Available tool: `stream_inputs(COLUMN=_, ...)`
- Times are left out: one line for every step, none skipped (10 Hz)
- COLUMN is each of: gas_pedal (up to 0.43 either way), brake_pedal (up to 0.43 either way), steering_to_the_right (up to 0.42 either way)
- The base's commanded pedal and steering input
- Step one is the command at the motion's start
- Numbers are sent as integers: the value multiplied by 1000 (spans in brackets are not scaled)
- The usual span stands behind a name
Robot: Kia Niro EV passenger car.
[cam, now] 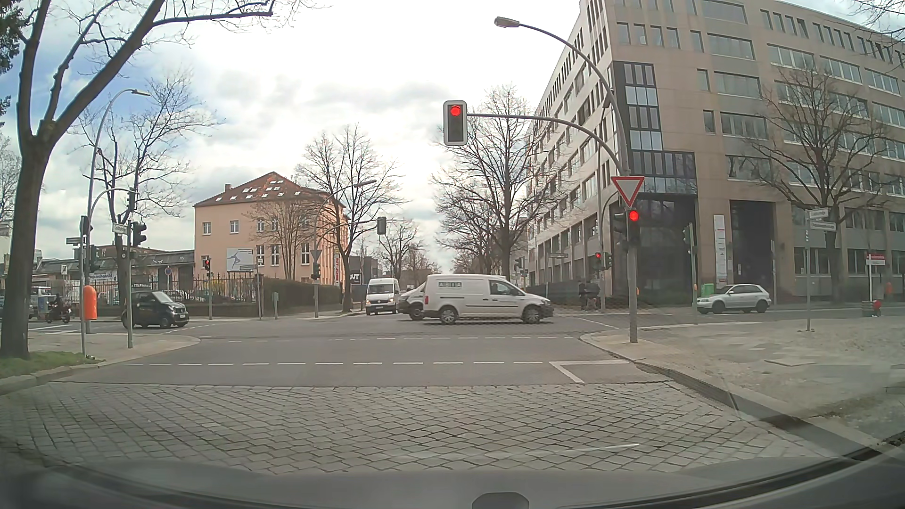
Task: Follow the waypoints while adhering to traffic rules and regulations
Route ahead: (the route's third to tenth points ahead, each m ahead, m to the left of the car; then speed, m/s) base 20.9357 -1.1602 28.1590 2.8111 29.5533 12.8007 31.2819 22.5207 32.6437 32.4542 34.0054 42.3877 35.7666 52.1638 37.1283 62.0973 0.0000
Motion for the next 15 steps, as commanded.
stream_inputs(gas_pedal=0, brake_pedal=360, steering_to_the_right=-27)
stream_inputs(gas_pedal=0, brake_pedal=360, steering_to_the_right=-27)
stream_inputs(gas_pedal=0, brake_pedal=354, steering_to_the_right=-27)
stream_inputs(gas_pedal=0, brake_pedal=360, steering_to_the_right=-27)
stream_inputs(gas_pedal=0, brake_pedal=360, steering_to_the_right=-27)
stream_inputs(gas_pedal=0, brake_pedal=360, steering_to_the_right=-27)
stream_inputs(gas_pedal=0, brake_pedal=360, steering_to_the_right=-27)
stream_inputs(gas_pedal=0, brake_pedal=360, steering_to_the_right=-27)
stream_inputs(gas_pedal=0, brake_pedal=360, steering_to_the_right=-27)
stream_inputs(gas_pedal=0, brake_pedal=360, steering_to_the_right=-27)
stream_inputs(gas_pedal=0, brake_pedal=360, steering_to_the_right=-27)
stream_inputs(gas_pedal=0, brake_pedal=354, steering_to_the_right=-27)
stream_inputs(gas_pedal=0, brake_pedal=360, steering_to_the_right=-27)
stream_inputs(gas_pedal=0, brake_pedal=360, steering_to_the_right=-27)
stream_inputs(gas_pedal=0, brake_pedal=360, steering_to_the_right=-27)
